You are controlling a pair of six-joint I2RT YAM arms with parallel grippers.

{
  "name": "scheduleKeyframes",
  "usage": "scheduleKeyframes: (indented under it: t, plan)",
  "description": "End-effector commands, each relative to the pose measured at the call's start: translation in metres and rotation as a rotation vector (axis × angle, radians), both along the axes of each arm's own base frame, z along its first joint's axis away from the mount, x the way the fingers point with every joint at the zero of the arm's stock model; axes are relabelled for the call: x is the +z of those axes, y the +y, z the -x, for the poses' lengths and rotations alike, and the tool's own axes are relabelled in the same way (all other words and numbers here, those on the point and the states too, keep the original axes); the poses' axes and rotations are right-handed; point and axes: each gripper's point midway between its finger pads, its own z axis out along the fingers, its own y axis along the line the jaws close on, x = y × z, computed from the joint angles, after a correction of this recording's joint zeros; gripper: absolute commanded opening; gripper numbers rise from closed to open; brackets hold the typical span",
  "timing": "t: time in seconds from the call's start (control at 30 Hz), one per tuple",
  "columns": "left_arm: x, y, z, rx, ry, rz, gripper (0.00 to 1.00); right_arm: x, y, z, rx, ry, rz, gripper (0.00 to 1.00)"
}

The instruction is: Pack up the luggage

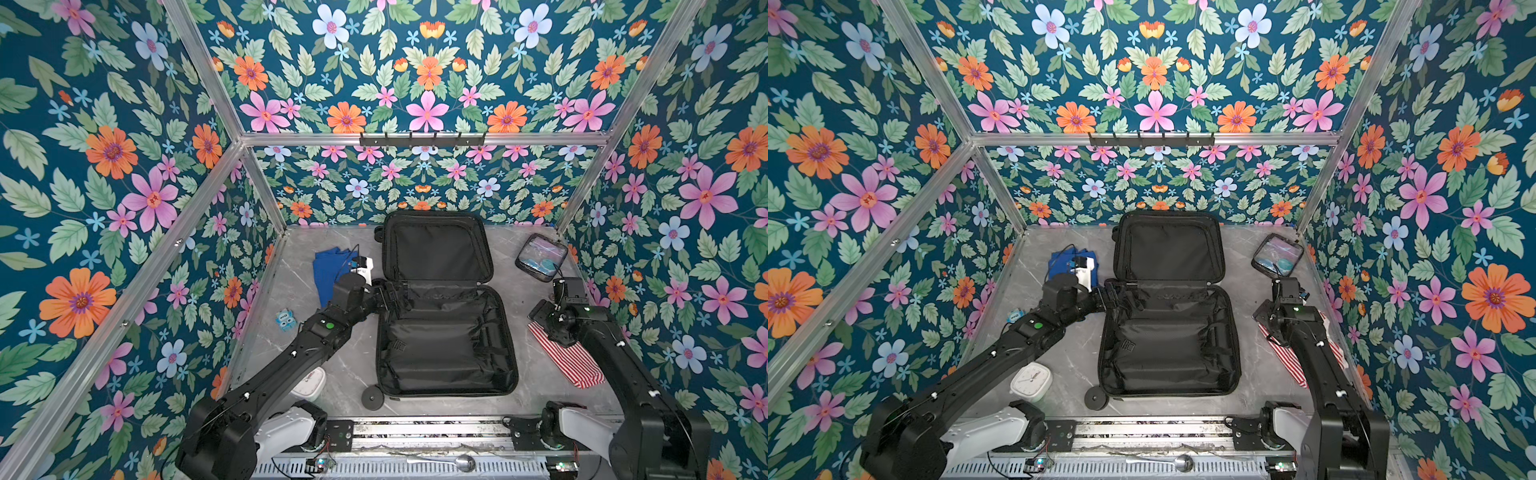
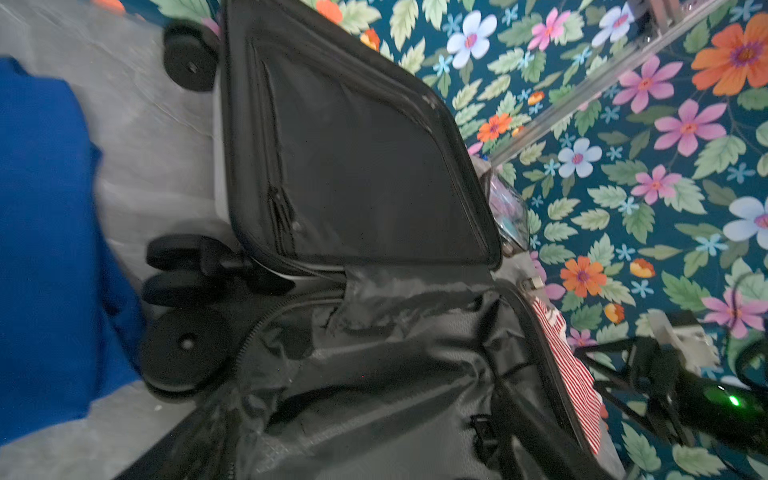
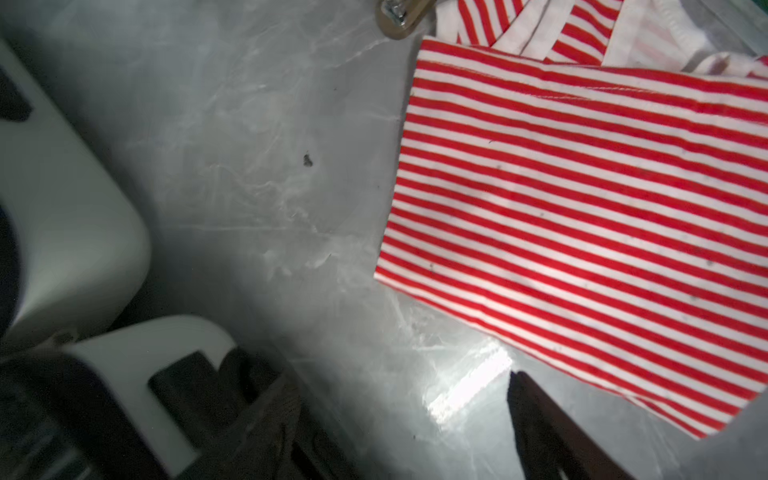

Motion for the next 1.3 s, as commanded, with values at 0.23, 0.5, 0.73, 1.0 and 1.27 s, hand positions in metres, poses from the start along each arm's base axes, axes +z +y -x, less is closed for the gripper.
scheduleKeyframes:
  t: [0.23,0.5,0.73,1.0,1.27]
  plan:
    - [0.02,-0.018,-0.006,-0.004,-0.065,0.016,0.93,-0.038,-0.007,-0.04,-0.03,0.091,-0.144,0.71]
    - [0.019,-0.01,0.0,0.019,-0.065,0.021,0.93,-0.057,-0.006,-0.046,-0.015,0.146,-0.159,0.69]
    - [0.018,-0.01,-0.001,0.023,-0.061,0.022,0.93,-0.07,-0.006,-0.042,-0.011,0.188,-0.158,0.59]
    - [0.021,-0.011,-0.002,0.022,-0.063,0.028,0.92,-0.071,0.012,-0.049,0.071,0.199,-0.152,0.39]
    - [0.019,-0.008,-0.001,0.034,-0.06,0.021,0.93,-0.076,0.036,-0.05,0.196,0.249,-0.132,0.2]
